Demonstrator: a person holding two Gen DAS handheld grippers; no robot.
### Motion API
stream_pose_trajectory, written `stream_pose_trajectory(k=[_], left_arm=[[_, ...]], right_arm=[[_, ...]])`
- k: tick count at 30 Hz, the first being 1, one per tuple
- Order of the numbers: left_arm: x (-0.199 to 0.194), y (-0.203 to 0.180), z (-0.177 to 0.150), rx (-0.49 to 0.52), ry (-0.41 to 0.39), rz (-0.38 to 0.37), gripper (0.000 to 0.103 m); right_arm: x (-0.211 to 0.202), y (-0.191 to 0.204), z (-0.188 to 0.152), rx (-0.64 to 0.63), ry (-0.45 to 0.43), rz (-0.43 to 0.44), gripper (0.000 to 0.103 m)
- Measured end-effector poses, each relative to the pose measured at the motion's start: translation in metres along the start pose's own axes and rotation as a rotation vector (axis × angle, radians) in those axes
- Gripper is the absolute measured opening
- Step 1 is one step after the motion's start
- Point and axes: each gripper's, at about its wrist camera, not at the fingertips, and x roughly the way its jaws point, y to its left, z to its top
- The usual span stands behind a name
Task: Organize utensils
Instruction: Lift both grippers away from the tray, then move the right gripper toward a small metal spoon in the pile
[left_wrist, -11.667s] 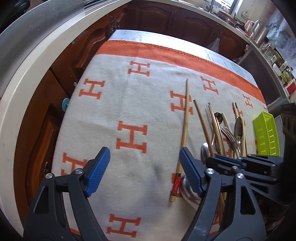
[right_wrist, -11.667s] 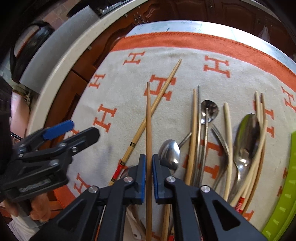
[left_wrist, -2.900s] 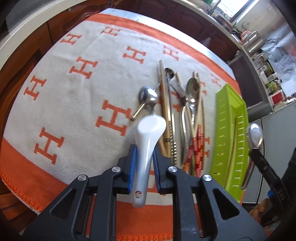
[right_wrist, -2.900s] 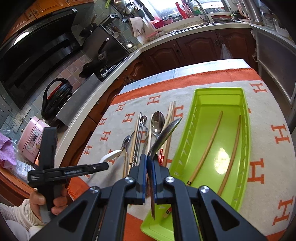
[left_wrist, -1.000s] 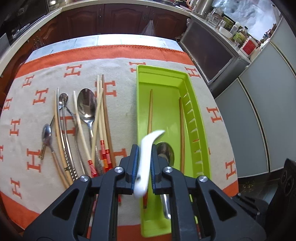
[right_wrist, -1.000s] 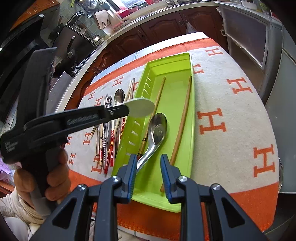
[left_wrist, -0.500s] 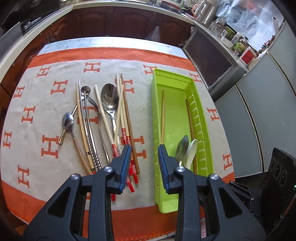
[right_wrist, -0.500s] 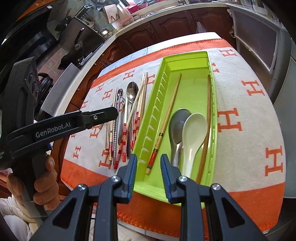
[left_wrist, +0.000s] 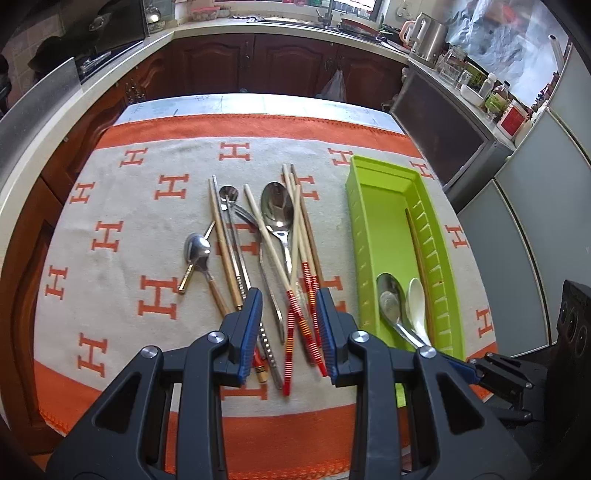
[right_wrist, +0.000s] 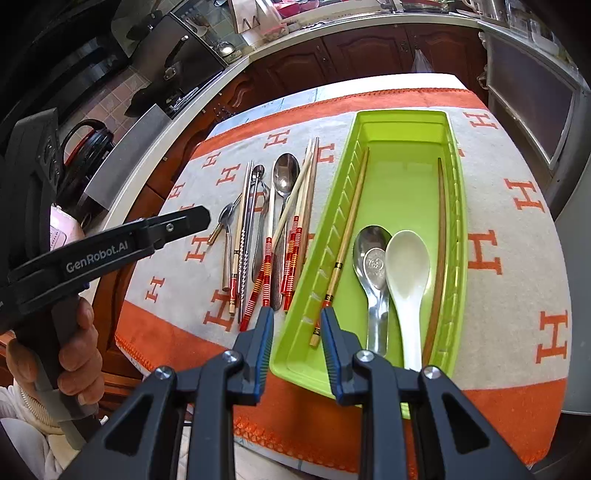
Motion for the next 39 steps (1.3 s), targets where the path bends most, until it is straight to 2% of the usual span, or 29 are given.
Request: stream_pose_trajectory(k=[12, 27, 39], left_arm=[[-0.002, 0.046, -0.01, -0.074, 0.006, 0.03, 0.027], [0.012, 0.099, -0.014, -0.153, 0.011, 0.066, 0.027], [0.037, 0.139, -0.015, -0.218, 0.04, 0.099, 0.027]], right_arm=[[0.012, 0.023, 0.01, -0.051, 0.023, -0.037, 0.026], [0.044, 0.052, 0.047, -0.084, 0.058, -0.114, 0.026], [0.073, 0.071, 0.081, -0.082, 0.079, -0.078, 0.026]])
